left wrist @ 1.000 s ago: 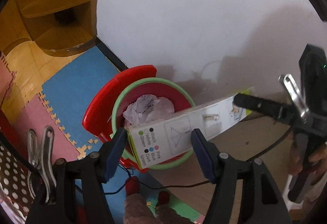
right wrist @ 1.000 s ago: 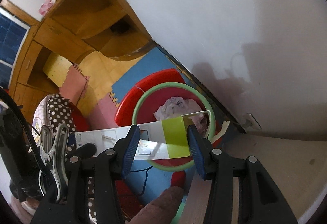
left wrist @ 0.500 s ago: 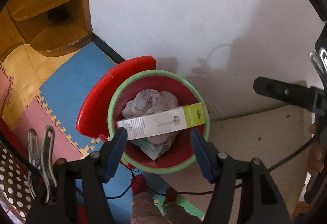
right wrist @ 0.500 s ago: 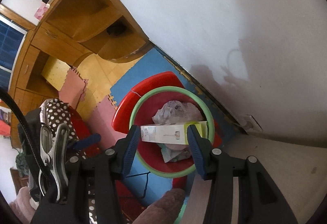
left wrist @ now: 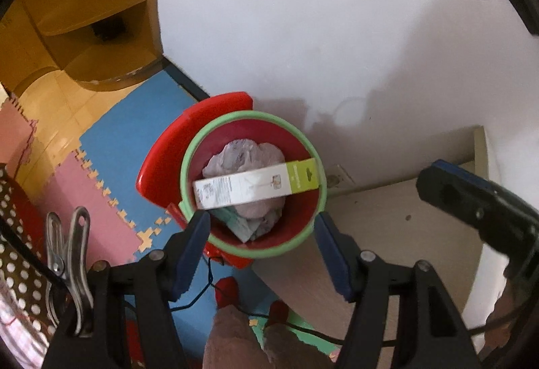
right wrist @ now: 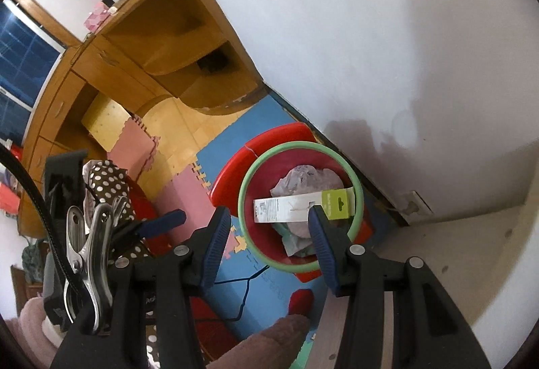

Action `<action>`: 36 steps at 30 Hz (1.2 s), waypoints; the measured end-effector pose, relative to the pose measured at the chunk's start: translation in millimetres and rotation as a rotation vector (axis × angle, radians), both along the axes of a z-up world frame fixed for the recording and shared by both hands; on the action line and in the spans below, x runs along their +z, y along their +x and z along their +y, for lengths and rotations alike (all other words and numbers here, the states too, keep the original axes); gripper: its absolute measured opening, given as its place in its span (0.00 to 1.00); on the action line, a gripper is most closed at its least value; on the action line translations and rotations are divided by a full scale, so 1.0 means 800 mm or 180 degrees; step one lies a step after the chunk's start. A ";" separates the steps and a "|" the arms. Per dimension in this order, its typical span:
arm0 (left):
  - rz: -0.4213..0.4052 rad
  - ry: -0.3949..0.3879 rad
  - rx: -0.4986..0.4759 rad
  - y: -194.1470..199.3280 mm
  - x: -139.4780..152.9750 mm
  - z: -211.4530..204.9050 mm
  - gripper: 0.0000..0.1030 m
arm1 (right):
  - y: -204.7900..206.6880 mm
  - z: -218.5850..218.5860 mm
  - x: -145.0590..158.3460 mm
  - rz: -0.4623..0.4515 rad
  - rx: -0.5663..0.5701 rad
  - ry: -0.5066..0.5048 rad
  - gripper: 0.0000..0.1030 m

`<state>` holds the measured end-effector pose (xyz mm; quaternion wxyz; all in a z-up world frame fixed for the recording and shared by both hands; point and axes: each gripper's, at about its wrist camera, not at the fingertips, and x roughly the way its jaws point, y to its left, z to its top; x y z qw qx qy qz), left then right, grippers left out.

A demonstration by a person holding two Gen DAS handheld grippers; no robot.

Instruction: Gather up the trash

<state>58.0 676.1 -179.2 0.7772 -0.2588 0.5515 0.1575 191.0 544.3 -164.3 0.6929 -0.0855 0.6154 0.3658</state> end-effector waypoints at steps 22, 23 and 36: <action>0.0074 0.0324 0.0194 -0.049 0.069 -0.045 0.66 | -0.084 -0.062 0.062 -0.0606 -0.0046 0.0073 0.49; 0.0074 0.0328 0.0193 -0.050 0.069 -0.047 0.66 | -0.085 -0.062 0.061 -0.0598 -0.0058 0.0072 0.49; 0.0085 0.0318 0.0192 -0.055 0.071 -0.053 0.66 | -0.083 -0.066 0.057 -0.0567 -0.0093 0.0050 0.49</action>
